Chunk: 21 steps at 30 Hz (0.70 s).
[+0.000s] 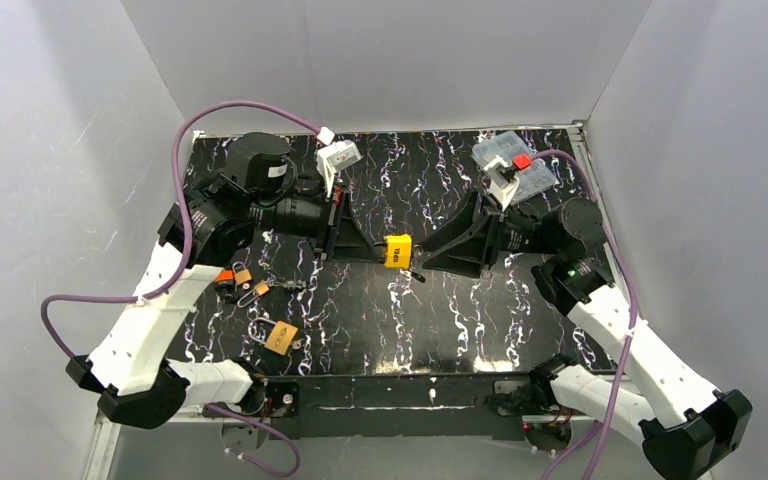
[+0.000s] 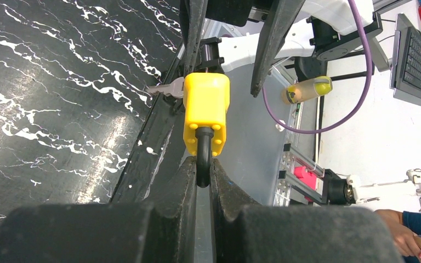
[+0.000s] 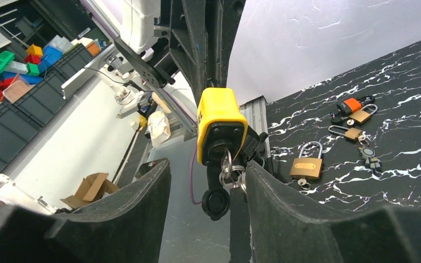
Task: Lock with the key
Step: Lock the lock.
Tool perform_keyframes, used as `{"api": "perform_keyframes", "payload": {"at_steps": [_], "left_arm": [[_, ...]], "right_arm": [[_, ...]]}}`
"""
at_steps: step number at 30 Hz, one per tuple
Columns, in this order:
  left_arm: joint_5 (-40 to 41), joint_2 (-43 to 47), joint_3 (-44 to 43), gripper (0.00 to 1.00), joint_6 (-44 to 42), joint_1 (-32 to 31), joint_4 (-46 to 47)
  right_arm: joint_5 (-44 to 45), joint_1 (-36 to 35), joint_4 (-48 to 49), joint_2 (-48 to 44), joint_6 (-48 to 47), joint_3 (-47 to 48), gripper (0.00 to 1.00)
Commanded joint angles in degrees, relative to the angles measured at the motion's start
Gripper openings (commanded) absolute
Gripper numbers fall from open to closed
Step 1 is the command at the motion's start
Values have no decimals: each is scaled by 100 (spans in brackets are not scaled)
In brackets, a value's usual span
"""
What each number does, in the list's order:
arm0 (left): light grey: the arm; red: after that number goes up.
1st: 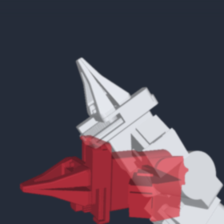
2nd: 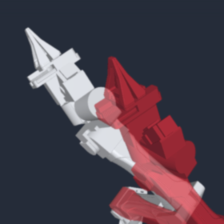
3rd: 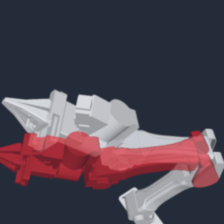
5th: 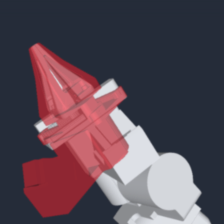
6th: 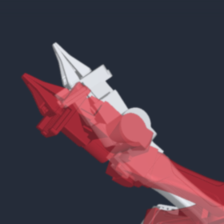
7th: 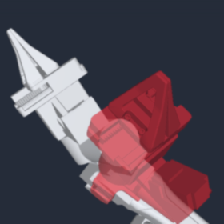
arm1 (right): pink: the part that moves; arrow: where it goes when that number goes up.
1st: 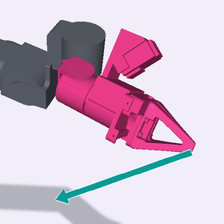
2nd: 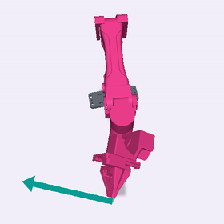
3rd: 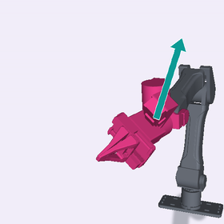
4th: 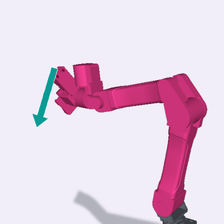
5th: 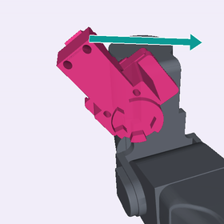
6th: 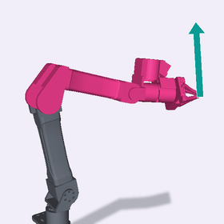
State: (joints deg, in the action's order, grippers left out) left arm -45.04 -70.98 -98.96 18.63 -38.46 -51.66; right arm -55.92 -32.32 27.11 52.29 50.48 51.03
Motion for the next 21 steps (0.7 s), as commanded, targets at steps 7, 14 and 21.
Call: {"api": "perform_keyframes", "payload": {"at_steps": [7,14,21], "left_arm": [[-113,64,-202,0,40,11,96],[-49,57,-244,0,44,9,86],[-65,73,-223,0,29,8,99]], "right_arm": [[-64,-222,-70,102,-305,420,47],[-99,-301,-438,74,-531,403,32],[177,-297,-948,-132,-821,402,1]]}}
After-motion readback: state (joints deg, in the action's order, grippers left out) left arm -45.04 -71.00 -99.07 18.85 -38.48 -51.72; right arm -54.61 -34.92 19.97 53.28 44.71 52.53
